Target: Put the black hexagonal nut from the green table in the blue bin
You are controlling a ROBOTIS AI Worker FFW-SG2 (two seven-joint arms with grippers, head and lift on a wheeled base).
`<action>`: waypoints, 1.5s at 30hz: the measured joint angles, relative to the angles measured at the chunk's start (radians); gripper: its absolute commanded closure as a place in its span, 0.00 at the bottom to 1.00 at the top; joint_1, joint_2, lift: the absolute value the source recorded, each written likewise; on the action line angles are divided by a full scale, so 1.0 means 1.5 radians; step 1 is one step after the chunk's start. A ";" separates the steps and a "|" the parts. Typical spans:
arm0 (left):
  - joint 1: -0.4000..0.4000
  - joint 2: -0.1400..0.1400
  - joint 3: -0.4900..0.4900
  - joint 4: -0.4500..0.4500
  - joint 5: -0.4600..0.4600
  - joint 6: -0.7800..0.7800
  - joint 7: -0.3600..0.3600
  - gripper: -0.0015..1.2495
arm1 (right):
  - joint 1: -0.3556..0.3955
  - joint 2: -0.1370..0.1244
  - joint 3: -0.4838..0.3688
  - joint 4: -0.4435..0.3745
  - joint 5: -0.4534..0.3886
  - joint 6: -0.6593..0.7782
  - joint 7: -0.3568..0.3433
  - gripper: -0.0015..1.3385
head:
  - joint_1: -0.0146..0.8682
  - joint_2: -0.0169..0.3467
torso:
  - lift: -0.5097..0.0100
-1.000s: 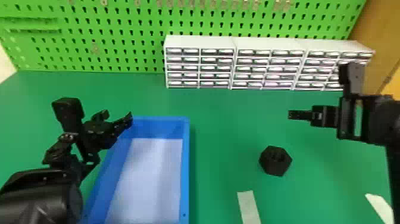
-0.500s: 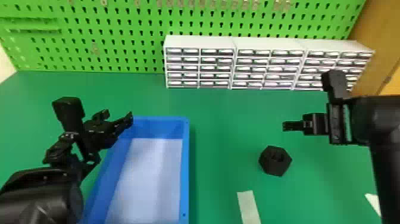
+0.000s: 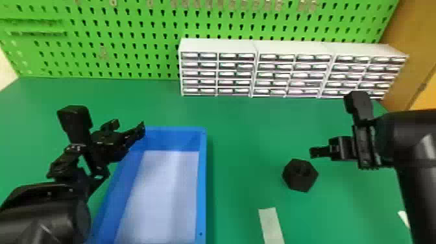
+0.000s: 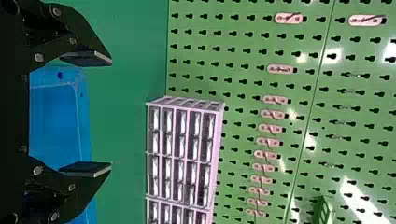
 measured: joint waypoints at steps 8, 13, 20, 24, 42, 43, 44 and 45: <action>0.000 0.000 0.000 0.000 0.000 0.000 0.000 0.36 | 0.009 0.001 0.000 0.021 0.017 -0.012 0.000 0.40 | 0.80 0.07 | 0.79; 0.000 0.000 0.001 0.000 0.000 0.000 0.000 0.36 | 0.017 0.007 -0.009 0.023 0.033 -0.032 0.000 0.40 | 0.80 0.07 | 0.79; 0.000 0.000 -0.001 0.000 0.000 0.000 0.000 0.36 | 0.025 0.017 -0.025 0.040 0.042 -0.064 0.000 0.40 | 0.80 0.07 | 0.79; 0.000 0.000 -0.001 0.000 0.000 0.000 0.000 0.36 | 0.028 0.019 -0.027 0.053 0.041 -0.077 0.000 0.40 | 0.80 0.07 | 0.79; 0.002 0.000 0.000 0.000 0.000 0.000 0.000 0.36 | 0.031 0.021 -0.023 0.080 0.009 -0.115 0.000 0.40 | 0.80 0.07 | 0.79; 0.002 0.000 0.000 0.000 0.000 0.000 0.000 0.36 | 0.031 0.021 -0.022 0.081 0.006 -0.116 0.000 0.40 | 0.80 0.07 | 0.79; 0.002 0.000 0.000 0.000 0.000 0.000 0.000 0.36 | 0.031 0.020 -0.020 0.082 0.004 -0.116 0.000 0.40 | 0.80 0.07 | 0.79; 0.002 0.000 0.000 0.000 0.000 0.000 0.000 0.36 | 0.031 0.020 -0.019 0.083 0.003 -0.117 0.000 0.40 | 0.80 0.07 | 0.79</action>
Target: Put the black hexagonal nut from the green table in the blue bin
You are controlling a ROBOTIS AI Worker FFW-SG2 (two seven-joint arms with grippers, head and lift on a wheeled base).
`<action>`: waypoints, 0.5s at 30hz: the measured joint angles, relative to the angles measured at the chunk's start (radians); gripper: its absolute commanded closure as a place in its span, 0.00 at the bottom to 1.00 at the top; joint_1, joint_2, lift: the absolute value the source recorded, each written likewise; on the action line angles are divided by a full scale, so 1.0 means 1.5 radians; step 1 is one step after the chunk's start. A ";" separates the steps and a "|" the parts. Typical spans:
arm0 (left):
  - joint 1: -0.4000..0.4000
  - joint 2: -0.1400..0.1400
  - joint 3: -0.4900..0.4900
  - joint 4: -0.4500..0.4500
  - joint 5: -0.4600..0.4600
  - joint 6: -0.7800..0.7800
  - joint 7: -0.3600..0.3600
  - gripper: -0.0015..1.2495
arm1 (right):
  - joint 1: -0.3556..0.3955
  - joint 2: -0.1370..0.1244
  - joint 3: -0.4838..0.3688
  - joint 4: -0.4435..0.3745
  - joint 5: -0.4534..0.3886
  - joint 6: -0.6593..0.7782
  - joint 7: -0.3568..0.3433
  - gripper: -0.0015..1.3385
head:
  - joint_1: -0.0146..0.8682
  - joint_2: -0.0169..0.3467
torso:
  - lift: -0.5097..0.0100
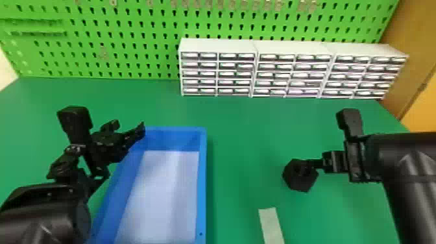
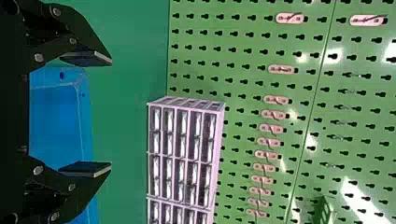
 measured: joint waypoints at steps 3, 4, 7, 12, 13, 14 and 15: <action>0.000 0.000 0.000 0.000 0.000 0.000 0.000 0.36 | 0.000 -0.001 0.003 0.002 -0.002 -0.001 0.000 0.40 | 0.80 0.07 | 0.79; 0.000 0.000 0.000 0.000 0.000 0.000 0.000 0.36 | 0.000 -0.001 0.003 0.002 -0.002 -0.001 0.000 0.40 | 0.80 0.07 | 0.79; 0.000 0.000 0.000 0.000 0.000 0.000 0.000 0.36 | 0.000 -0.001 0.004 0.003 -0.002 -0.001 0.000 0.40 | 0.80 0.07 | 0.79; 0.000 0.000 0.001 0.000 0.001 0.000 0.000 0.36 | 0.000 -0.001 0.007 0.005 -0.003 -0.003 0.000 0.40 | 0.80 0.07 | 0.79; 0.000 0.000 0.001 0.000 0.002 0.000 0.000 0.36 | 0.000 -0.001 0.007 0.006 -0.003 -0.004 0.000 0.40 | 0.80 0.07 | 0.79; 0.000 0.000 0.002 0.000 0.002 0.000 0.000 0.36 | 0.000 -0.001 0.007 0.007 -0.003 -0.004 0.000 0.40 | 0.80 0.07 | 0.79; 0.000 0.000 0.002 0.000 0.003 0.000 0.000 0.36 | 0.001 0.000 0.008 0.008 -0.003 -0.005 0.000 0.40 | 0.80 0.07 | 0.79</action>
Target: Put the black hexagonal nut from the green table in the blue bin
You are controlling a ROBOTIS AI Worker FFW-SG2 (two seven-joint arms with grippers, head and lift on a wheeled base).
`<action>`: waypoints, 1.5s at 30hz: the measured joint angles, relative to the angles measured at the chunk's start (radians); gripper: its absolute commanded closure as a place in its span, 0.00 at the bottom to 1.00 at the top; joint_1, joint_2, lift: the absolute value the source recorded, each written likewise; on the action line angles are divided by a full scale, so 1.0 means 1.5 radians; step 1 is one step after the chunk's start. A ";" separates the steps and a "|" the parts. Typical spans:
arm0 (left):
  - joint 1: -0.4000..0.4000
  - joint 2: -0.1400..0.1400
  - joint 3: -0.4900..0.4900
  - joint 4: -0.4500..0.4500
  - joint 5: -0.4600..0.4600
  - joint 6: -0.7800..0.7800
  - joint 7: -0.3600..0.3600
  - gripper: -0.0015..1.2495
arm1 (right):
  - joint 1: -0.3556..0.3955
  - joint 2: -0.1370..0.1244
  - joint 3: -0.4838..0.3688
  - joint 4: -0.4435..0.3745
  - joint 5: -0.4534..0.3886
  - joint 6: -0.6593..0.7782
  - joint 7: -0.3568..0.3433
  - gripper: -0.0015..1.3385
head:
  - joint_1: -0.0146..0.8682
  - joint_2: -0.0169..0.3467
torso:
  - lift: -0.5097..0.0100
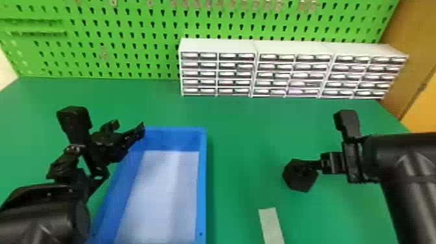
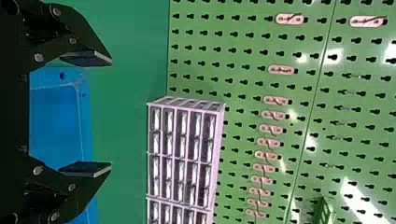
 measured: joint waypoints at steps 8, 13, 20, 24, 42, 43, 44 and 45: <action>0.000 0.000 0.000 0.000 0.001 0.000 0.000 0.36 | 0.004 0.000 -0.002 0.005 0.000 -0.008 0.000 0.40 | 0.80 0.07 | 0.79; 0.000 0.000 0.000 0.000 0.001 0.000 0.000 0.36 | 0.006 0.001 -0.004 0.011 0.001 -0.014 0.000 0.40 | 0.80 0.07 | 0.79; 0.000 0.000 0.000 0.000 0.002 0.000 0.001 0.36 | 0.007 0.003 -0.005 0.020 0.005 -0.019 0.000 0.40 | 0.80 0.07 | 0.79; 0.000 0.000 -0.001 0.000 0.002 0.000 0.001 0.36 | 0.008 0.003 -0.006 0.023 0.008 -0.020 0.000 0.40 | 0.80 0.07 | 0.79; -0.001 0.000 -0.001 0.000 0.002 0.000 0.001 0.36 | 0.012 0.003 -0.006 0.031 0.010 -0.023 0.000 0.40 | 0.80 0.07 | 0.79; -0.001 0.000 -0.001 0.000 0.002 0.000 0.001 0.36 | 0.013 0.003 -0.005 0.032 0.010 -0.023 0.000 0.40 | 0.80 0.07 | 0.79; -0.001 0.000 -0.001 0.000 0.002 0.000 0.001 0.36 | 0.013 0.003 -0.005 0.032 0.010 -0.023 0.000 0.40 | 0.80 0.07 | 0.79; -0.001 0.000 -0.001 0.000 0.002 0.000 0.001 0.36 | 0.013 0.002 -0.005 0.032 0.010 -0.023 0.000 0.40 | 0.80 0.07 | 0.79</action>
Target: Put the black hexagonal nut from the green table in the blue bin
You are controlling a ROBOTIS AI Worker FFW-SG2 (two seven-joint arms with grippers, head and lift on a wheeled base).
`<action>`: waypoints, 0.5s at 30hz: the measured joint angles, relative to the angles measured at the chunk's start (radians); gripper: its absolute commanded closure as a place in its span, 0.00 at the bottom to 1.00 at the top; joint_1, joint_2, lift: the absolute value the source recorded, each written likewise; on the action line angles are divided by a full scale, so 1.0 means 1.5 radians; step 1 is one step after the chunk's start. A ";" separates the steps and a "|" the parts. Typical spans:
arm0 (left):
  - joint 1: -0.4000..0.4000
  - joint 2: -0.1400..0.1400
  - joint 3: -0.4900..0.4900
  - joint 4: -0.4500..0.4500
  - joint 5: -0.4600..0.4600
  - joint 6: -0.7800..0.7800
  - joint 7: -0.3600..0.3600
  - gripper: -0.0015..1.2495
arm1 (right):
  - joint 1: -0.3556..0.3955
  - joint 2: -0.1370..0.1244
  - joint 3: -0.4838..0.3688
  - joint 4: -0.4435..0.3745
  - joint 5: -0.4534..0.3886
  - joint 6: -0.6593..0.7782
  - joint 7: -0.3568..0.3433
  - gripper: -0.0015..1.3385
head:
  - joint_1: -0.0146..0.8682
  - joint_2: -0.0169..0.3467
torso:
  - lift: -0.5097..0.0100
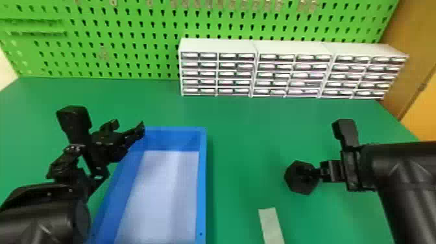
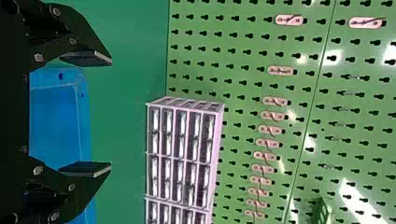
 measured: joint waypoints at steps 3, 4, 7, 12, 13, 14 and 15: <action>0.000 0.000 0.000 0.000 0.000 0.000 0.000 0.36 | 0.001 0.000 0.000 0.001 0.000 0.000 0.000 0.40 | 0.80 0.07 | 0.79; 0.000 0.000 0.000 0.000 0.000 0.000 0.000 0.36 | 0.001 0.000 0.001 0.002 0.000 0.000 0.000 0.40 | 0.80 0.07 | 0.79; 0.000 0.000 0.000 0.000 0.000 0.000 0.000 0.36 | 0.001 0.000 0.001 0.003 0.000 0.000 0.000 0.40 | 0.80 0.07 | 0.79; 0.000 0.000 0.000 0.000 0.000 0.000 0.000 0.36 | 0.001 -0.001 0.003 0.004 0.000 0.000 0.000 0.40 | 0.80 0.07 | 0.79; 0.000 0.000 0.000 0.000 0.000 0.000 0.000 0.36 | 0.001 -0.001 0.003 0.004 0.000 0.000 0.000 0.40 | 0.80 0.07 | 0.79; 0.000 0.000 0.000 0.000 0.000 0.000 0.000 0.36 | 0.001 -0.001 0.003 0.005 0.000 0.000 0.000 0.40 | 0.80 0.07 | 0.79; 0.000 0.000 0.000 0.000 0.000 0.000 0.000 0.36 | 0.001 -0.001 0.003 0.005 0.000 0.000 0.000 0.40 | 0.80 0.07 | 0.79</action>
